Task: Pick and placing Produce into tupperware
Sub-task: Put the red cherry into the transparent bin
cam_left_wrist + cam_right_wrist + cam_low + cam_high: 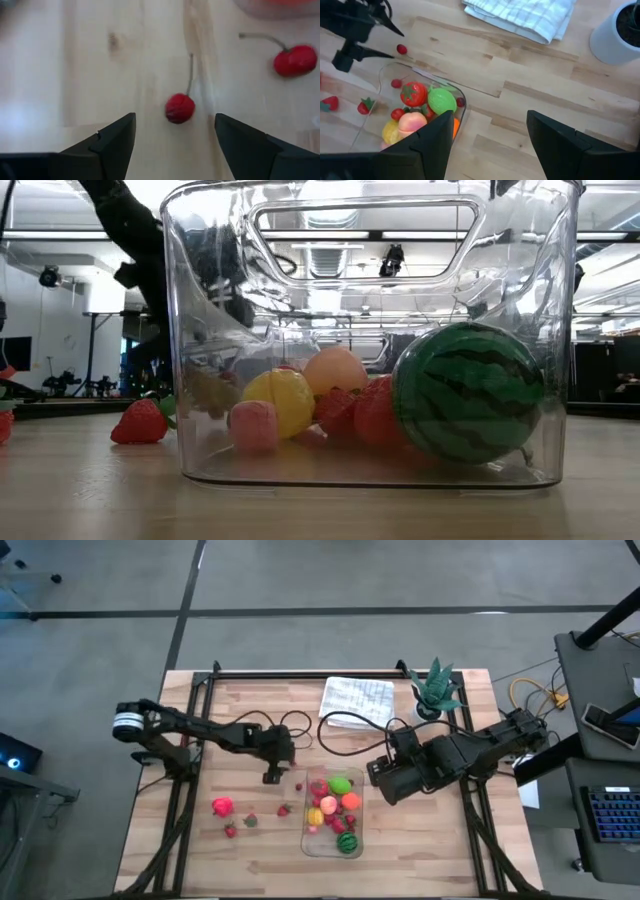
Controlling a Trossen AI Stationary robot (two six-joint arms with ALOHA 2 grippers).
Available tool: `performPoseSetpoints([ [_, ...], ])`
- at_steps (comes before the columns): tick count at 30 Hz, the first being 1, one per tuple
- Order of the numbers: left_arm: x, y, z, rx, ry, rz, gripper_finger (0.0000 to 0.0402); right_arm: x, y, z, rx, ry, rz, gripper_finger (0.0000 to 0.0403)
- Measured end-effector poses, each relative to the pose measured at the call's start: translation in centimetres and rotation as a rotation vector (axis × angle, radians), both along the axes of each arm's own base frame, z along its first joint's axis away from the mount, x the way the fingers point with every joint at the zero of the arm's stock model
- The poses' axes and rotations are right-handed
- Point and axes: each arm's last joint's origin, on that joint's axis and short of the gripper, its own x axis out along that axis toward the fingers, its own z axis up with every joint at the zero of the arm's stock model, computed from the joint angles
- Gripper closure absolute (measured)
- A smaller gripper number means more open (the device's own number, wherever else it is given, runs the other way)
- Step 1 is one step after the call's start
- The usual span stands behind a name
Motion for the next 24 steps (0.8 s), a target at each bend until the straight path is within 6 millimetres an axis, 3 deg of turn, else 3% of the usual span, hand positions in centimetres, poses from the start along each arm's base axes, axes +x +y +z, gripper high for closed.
performPoseSetpoints([
  [7, 0.8, -0.1, -1.4, -0.053, 0.031, -0.04, 0.0161, 0.0, 0.0, 0.0, 0.01, -0.006, -0.018, 0.0161],
  [24, 1.4, 1.0, -1.9, -0.041, 0.015, -0.049, 0.0298, 0.0, 0.0, 0.0, 0.009, -0.01, -0.025, 0.0161],
])
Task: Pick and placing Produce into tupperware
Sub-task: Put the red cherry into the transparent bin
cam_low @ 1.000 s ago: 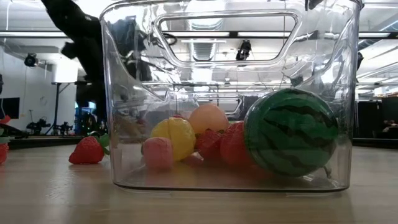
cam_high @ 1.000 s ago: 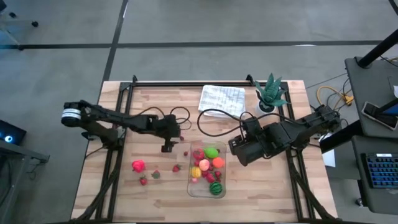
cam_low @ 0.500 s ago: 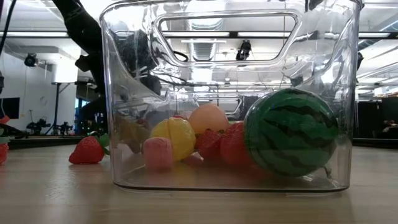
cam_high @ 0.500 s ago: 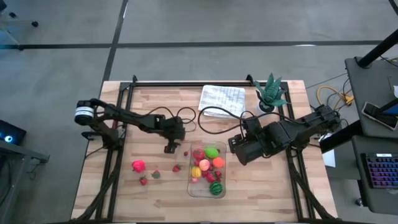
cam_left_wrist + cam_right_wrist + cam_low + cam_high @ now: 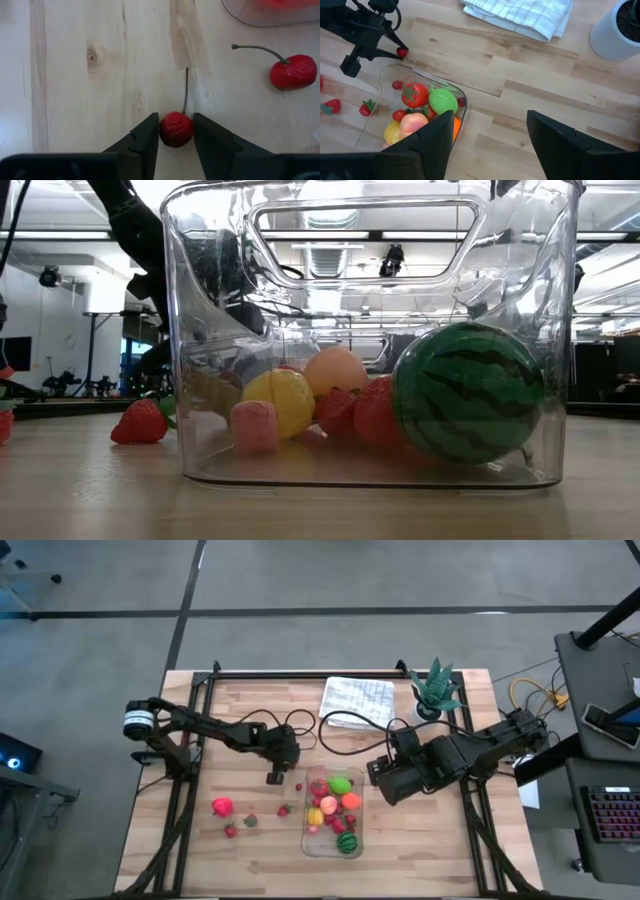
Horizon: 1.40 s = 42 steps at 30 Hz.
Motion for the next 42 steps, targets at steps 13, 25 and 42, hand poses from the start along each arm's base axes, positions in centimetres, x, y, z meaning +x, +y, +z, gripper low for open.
performPoseSetpoints([
  [13, 0.4, 0.2, 0.9, 0.031, -0.004, 0.02, 0.0349, 0.0, 0.0, -0.1, -0.002, 0.004, 0.0, 0.0161],
  [25, -1.2, -3.4, 14.9, -0.034, -0.277, 0.029, 0.035, -0.4, -0.2, 0.4, -0.025, -0.01, 0.029, 0.0161],
  [42, 6.1, -11.2, 11.6, -0.264, -0.204, 0.008, 0.035, 0.1, -0.1, 2.2, -0.196, 0.035, 0.475, 0.0161],
])
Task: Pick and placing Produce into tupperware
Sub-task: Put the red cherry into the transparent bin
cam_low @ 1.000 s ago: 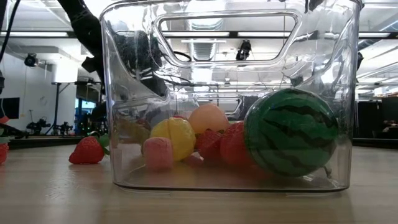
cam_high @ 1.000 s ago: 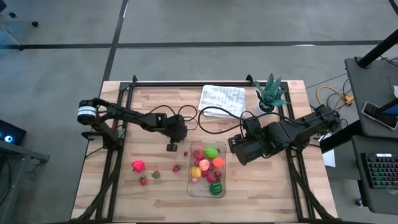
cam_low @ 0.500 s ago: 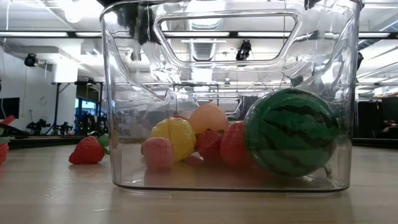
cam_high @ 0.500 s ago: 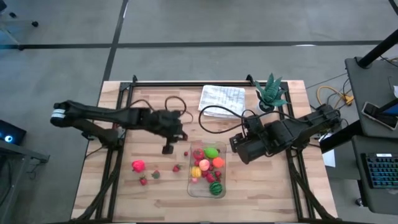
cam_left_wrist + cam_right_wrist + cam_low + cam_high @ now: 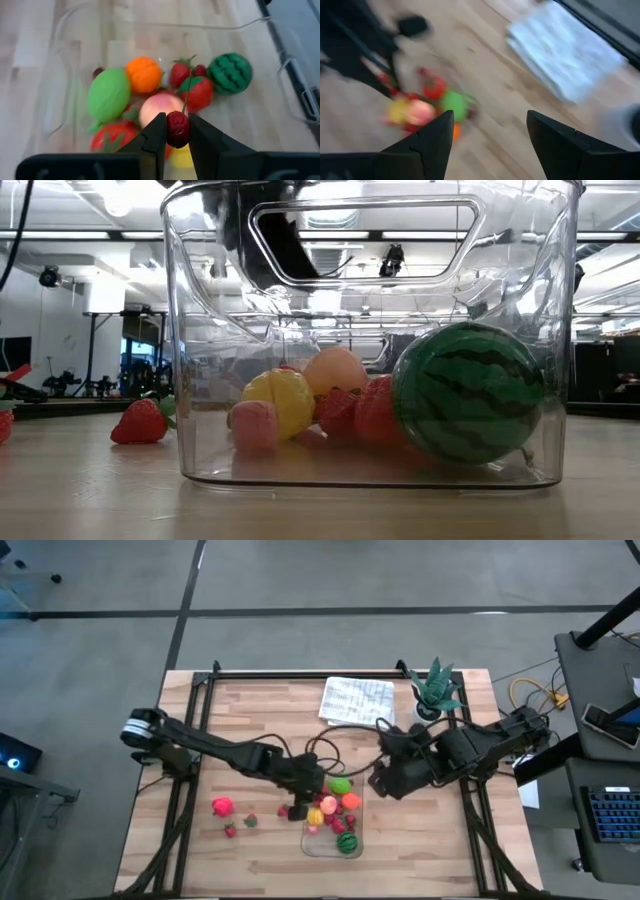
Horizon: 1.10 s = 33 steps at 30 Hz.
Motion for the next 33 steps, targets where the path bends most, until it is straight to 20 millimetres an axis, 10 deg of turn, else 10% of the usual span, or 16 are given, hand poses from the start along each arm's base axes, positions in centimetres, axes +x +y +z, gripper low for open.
performPoseSetpoints([
  [9, 1.4, 0.2, 1.4, -0.015, -0.084, 0.011, 0.035, 3.9, 4.4, 3.3, 0.163, -0.428, 0.78, 0.0161],
  [15, 1.7, 0.9, 1.5, -0.017, -0.104, 0.031, 0.035, 5.0, 0.4, -1.2, 0.276, -0.38, 0.885, 0.0161],
  [24, 1.6, 1.2, 0.4, 0.0, -0.073, 0.024, 0.035, -3.6, -6.9, -6.4, 0.327, -0.773, 0.774, 0.0161],
  [33, 1.9, 2.6, -0.3, 0.024, -0.063, -0.029, 0.035, -10.5, -8.5, -10.9, 0.314, -0.928, 0.562, 0.0161],
])
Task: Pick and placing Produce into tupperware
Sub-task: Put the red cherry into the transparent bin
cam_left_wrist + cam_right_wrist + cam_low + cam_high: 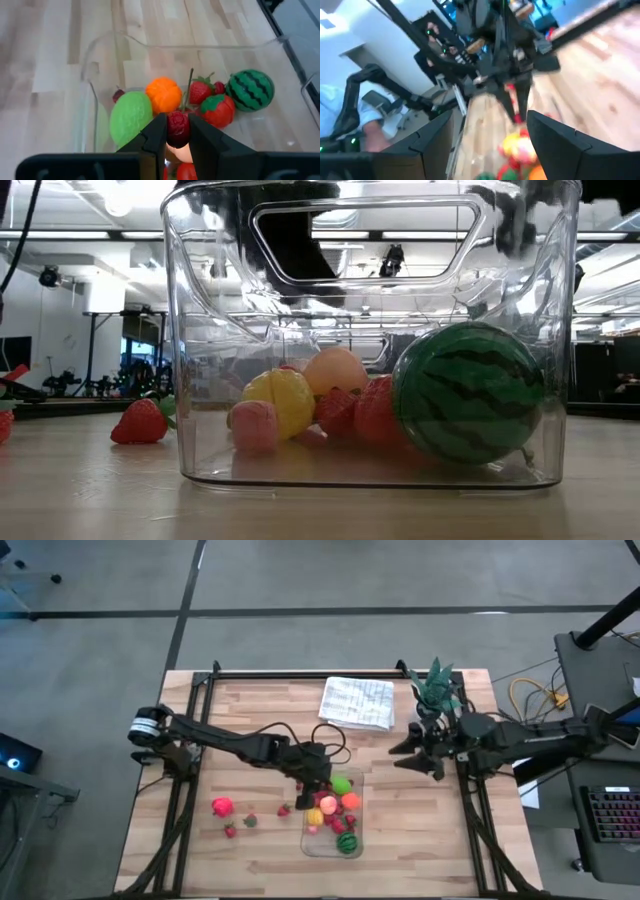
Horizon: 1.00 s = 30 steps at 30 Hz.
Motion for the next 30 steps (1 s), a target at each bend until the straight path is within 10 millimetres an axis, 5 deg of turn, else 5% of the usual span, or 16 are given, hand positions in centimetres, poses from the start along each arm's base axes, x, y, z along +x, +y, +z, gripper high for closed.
performPoseSetpoints([
  [8, 1.6, -0.2, -2.4, -0.074, 0.051, 0.046, 0.0333, -2.3, -0.1, -3.1, 0.025, -0.001, 0.026, 0.0161],
  [19, 2.8, -0.1, -2.9, -0.154, 0.079, 0.202, 0.0175, -4.3, 0.2, -5.2, -0.007, -0.063, 0.169, 0.0161],
  [30, -2.5, 0.4, 0.3, -0.14, 0.364, 0.278, 0.0155, -5.4, -0.3, -9.5, -0.109, 0.182, 0.033, 0.0161],
])
